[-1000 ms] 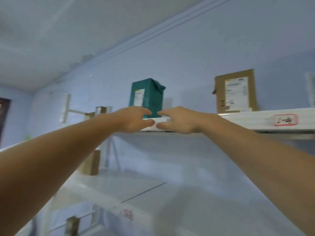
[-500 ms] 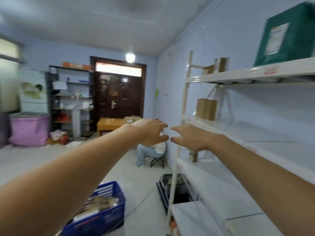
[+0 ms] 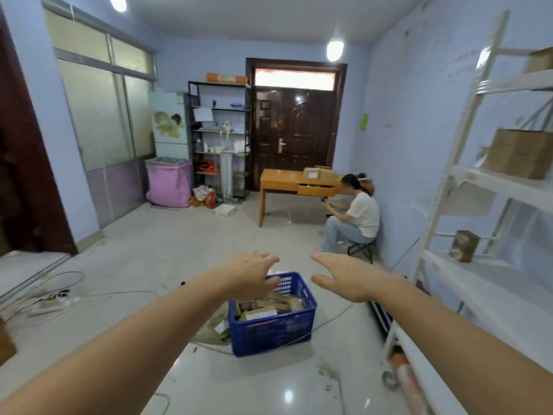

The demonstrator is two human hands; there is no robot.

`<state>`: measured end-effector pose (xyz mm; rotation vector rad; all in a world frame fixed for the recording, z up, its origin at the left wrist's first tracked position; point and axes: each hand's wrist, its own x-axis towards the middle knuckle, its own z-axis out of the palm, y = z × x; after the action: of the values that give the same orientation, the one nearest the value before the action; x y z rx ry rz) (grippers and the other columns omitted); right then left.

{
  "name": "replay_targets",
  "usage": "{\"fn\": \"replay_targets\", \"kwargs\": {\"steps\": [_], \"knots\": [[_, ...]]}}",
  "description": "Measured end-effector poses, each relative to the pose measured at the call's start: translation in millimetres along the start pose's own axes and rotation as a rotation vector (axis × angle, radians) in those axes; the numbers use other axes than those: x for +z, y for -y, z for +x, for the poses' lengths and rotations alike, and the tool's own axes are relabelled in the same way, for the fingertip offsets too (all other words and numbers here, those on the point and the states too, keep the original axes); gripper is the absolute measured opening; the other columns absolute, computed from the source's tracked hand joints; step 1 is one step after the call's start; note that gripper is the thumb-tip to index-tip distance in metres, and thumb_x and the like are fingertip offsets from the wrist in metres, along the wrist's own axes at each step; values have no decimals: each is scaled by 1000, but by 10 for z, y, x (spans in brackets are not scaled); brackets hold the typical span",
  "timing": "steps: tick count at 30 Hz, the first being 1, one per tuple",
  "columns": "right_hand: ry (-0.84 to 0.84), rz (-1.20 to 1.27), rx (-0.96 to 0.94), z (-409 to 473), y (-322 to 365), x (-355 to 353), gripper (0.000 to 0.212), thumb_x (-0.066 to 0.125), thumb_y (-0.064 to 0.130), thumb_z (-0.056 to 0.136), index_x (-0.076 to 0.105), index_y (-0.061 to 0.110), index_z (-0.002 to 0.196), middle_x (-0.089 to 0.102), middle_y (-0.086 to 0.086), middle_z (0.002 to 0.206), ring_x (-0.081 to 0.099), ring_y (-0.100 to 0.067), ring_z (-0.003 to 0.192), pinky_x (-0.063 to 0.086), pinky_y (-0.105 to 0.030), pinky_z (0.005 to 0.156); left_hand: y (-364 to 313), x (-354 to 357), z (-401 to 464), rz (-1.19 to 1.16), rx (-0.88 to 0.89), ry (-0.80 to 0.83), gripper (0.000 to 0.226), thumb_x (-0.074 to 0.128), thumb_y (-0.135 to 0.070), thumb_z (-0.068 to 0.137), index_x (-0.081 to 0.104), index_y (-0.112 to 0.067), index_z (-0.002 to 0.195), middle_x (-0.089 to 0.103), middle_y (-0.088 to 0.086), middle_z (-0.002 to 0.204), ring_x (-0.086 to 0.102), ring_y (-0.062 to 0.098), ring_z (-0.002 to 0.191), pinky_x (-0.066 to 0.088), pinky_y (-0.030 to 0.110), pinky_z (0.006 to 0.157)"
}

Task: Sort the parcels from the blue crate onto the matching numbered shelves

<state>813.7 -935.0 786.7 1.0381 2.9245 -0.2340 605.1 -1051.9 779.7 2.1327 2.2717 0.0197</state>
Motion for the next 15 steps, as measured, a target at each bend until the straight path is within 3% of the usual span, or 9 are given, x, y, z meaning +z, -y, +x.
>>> {"fn": "replay_targets", "kwargs": {"steps": [9,15], "knots": [[97,12,-41,1033,451,383,63,49,50,104,31,24,159,44,1,160,43,-18,143,38,-36,114,1136,400,324,-69,-78,19,64,45,-55,104,34,-24,159,43,0,160,42,20,145,38,40,117],[86,40,-53,2024,326,516,61,45,46,107,28,22,161,39,0,163,39,-19,147,34,-39,119,1774,528,1018,-32,-84,72,66,39,-55,106,28,-23,162,34,0,166,32,21,152,28,41,122]]}}
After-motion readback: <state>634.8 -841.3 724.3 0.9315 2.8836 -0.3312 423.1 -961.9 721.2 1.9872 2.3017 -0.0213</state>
